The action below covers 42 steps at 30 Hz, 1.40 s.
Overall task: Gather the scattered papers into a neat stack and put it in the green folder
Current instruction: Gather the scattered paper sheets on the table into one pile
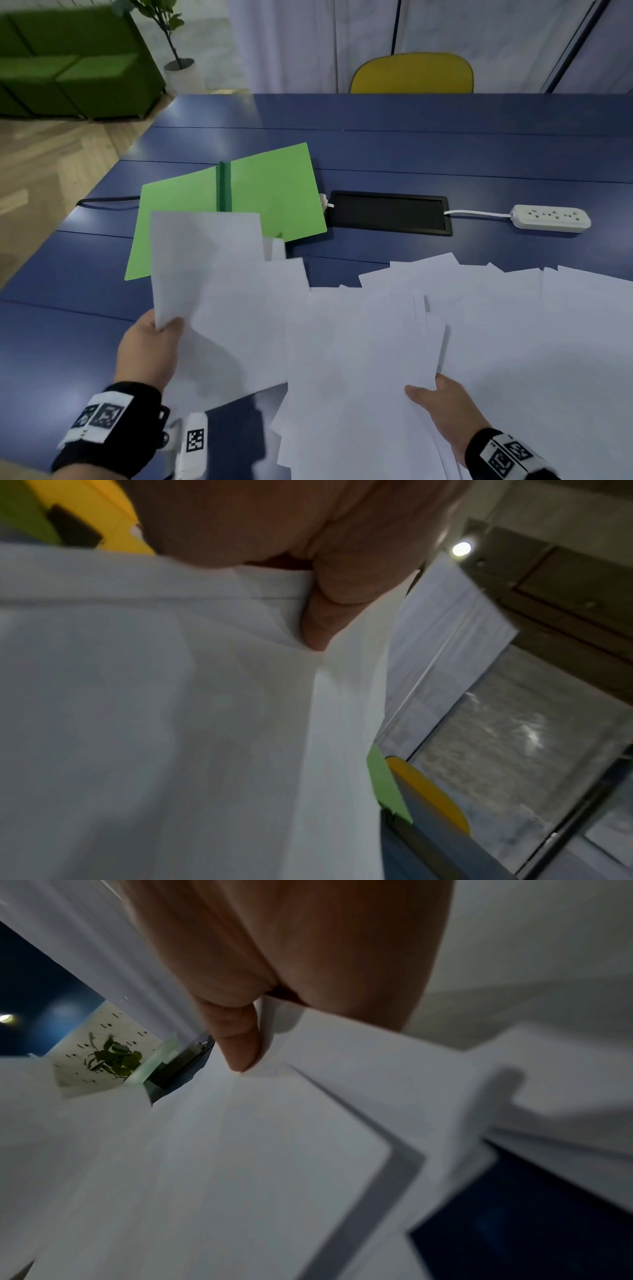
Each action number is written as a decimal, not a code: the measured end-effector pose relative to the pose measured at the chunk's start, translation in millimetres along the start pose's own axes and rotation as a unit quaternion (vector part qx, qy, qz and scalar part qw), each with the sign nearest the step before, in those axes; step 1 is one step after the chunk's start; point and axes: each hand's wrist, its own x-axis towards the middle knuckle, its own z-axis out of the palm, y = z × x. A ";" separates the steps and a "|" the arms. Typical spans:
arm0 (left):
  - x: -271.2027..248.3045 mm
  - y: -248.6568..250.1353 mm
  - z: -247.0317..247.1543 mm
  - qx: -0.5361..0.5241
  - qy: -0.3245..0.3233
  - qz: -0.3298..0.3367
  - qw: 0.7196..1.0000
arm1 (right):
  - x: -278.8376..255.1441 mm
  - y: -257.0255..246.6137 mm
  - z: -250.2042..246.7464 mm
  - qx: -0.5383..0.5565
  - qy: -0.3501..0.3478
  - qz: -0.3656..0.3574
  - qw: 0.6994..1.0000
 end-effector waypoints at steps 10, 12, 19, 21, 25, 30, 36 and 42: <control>-5.6 37.5 -42.2 -0.363 0.029 -0.045 0.930 | -1.1 -0.1 -0.1 0.011 0.005 0.003 1.000; -20.1 29.7 -28.2 -0.396 -0.013 -0.083 0.914 | 0.4 0.7 -0.4 0.009 0.004 0.009 1.000; -94.0 -33.0 73.5 -0.385 -0.101 -0.273 0.876 | 3.1 2.6 -1.7 0.006 0.000 0.016 1.000; -109.4 -55.1 93.2 -0.330 -0.112 -0.310 0.885 | 2.5 1.7 -1.9 -0.003 -0.012 0.013 1.000; -113.3 -80.4 104.7 -0.103 -0.151 -0.227 0.957 | 9.5 8.3 -2.8 -0.033 -0.003 0.003 0.999; -98.3 -58.8 82.7 -0.067 -0.208 -0.191 0.957 | 9.3 7.2 -3.2 -0.032 -0.019 0.026 0.999; -76.6 -40.6 81.3 -0.036 -0.205 -0.068 0.976 | 4.2 2.3 -3.0 -0.043 -0.010 0.021 0.999; -48.9 -19.1 90.9 0.116 -0.253 0.050 0.959 | 0.1 -2.5 -3.8 -0.031 -0.008 0.018 0.999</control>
